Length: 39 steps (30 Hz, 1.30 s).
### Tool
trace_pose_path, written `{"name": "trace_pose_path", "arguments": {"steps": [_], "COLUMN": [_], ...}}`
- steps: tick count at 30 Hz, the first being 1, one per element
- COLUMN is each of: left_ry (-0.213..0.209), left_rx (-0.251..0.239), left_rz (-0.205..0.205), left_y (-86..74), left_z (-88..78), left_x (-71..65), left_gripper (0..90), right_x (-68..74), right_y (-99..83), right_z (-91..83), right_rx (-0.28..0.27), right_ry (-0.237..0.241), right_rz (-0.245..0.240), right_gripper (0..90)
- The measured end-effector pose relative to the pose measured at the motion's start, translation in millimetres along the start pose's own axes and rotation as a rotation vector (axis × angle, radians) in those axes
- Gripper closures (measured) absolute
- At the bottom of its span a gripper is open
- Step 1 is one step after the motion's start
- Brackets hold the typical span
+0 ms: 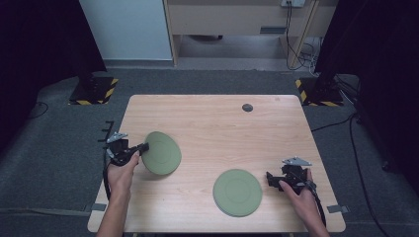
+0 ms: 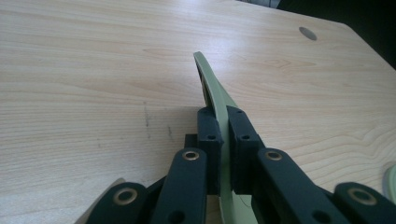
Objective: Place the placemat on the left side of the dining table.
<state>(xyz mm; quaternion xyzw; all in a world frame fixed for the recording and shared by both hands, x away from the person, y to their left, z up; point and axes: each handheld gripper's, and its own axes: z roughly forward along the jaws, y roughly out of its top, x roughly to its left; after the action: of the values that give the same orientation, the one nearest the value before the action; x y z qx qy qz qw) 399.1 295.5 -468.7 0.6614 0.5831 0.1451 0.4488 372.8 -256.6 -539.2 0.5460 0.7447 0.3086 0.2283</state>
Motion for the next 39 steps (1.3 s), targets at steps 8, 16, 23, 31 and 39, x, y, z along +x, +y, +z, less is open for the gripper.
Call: {"name": "trace_pose_path", "arguments": {"steps": [8,16,23,31,39], "left_ry": [0.04,0.032,0.034,0.061,0.071], "left_rx": [0.048,0.055,0.04,0.031,0.062], "left_rz": [0.014,-0.003,-0.008,-0.035,-0.009], "left_y": [-4.2,-1.5,7.9,15.9,24.0], "left_z": [6.0,13.9,23.9,36.0,46.6], "left_x": [8.1,21.5,34.1,43.3,49.3], "left_gripper": [85.2,85.1,85.2,85.2,85.1], "right_x": [0.5,1.8,2.8,3.6,4.1], "right_y": [0.0,-0.7,-0.3,0.8,1.2], "right_z": [-0.1,-0.8,-0.4,0.7,0.8], "right_rx": [0.001,0.001,0.002,0.001,0.005], "right_ry": [0.006,0.006,0.011,0.008,0.011], "right_rz": [-0.002,-0.004,-0.007,-0.006,-0.007], "right_gripper": [1.2,1.2,0.9,0.9,0.9]}}
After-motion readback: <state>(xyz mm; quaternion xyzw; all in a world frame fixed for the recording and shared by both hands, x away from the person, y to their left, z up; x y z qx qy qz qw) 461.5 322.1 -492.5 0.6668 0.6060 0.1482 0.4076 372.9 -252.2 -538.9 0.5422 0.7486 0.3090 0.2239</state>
